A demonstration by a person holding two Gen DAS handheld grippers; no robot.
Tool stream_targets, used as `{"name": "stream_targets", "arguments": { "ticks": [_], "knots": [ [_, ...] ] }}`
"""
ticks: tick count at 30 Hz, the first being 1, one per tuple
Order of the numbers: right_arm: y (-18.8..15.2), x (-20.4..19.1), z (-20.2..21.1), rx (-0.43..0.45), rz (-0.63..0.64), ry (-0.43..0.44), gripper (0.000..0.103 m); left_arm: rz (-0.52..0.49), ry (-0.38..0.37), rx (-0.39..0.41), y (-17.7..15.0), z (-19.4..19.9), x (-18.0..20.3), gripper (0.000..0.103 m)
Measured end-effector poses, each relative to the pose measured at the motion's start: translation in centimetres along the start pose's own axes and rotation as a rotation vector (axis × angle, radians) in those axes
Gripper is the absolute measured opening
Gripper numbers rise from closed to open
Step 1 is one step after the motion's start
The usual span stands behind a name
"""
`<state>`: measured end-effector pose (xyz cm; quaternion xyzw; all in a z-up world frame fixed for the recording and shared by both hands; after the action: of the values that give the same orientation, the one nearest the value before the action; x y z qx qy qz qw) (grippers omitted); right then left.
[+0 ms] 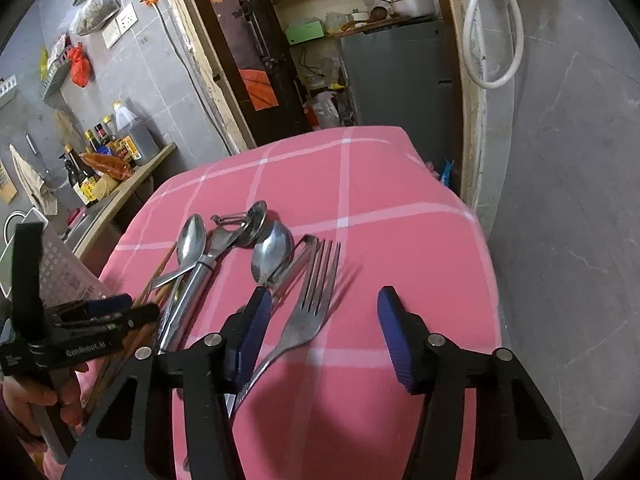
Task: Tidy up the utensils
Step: 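Move the left tool to the cutlery pile and grasp the wooden chopsticks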
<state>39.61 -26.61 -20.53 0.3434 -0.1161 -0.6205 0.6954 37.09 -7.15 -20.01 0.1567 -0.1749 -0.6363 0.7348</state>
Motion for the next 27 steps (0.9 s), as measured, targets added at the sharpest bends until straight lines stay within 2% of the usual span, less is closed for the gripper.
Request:
{"name": "stream_targets", "arguments": {
  "ticks": [4, 6, 11, 13, 17, 19, 21, 27],
  "knots": [
    [0.5, -0.1, -1.5, -0.053, 0.008, 0.026, 0.037, -0.031, 0.026, -0.026, 0.4, -0.5, 0.0, 0.058],
    [0.7, -0.2, -2.2, -0.073, 0.002, 0.056, 0.036, -0.04, 0.037, -0.052, 0.7, -0.7, 0.2, 0.056],
    [1.2, -0.4, -3.3, -0.104, -0.028, 0.111, 0.035, -0.047, 0.005, -0.118, 1.1, -0.8, 0.7, 0.044],
    [1.1, -0.4, -3.5, -0.113, -0.05, 0.117, 0.028, -0.052, -0.005, -0.143, 1.0, -0.7, 0.9, 0.038],
    [0.4, -0.3, -3.6, -0.124, -0.1, 0.137, 0.021, -0.098, 0.005, -0.187, 1.0, -0.7, 1.6, 0.03],
    [0.0, -0.5, -3.6, -0.132, -0.112, 0.14, 0.017, -0.12, -0.001, -0.209, 1.1, -0.7, 2.3, 0.019],
    [-0.3, -0.7, -3.8, -0.145, -0.126, 0.145, 0.013, -0.124, -0.015, -0.234, 1.0, -0.7, 2.7, 0.014],
    [-1.6, -1.0, -2.6, -0.137, -0.189, 0.156, 0.003, -0.043, -0.092, -0.31, 0.4, 0.0, 2.2, 0.013]
  ]
}}
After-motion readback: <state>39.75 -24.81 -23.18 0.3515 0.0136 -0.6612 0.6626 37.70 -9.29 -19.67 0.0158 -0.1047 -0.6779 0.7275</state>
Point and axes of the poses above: each gripper's, at about its wrist camera, not at the fingertips, and z roughly against the way its jaws point, x to its right, y to its top, the point moved 8 cm from there along -z, roughly the way its jaws point, and after that the axes turned 4 degrees about -x, right-handed, at the moved point
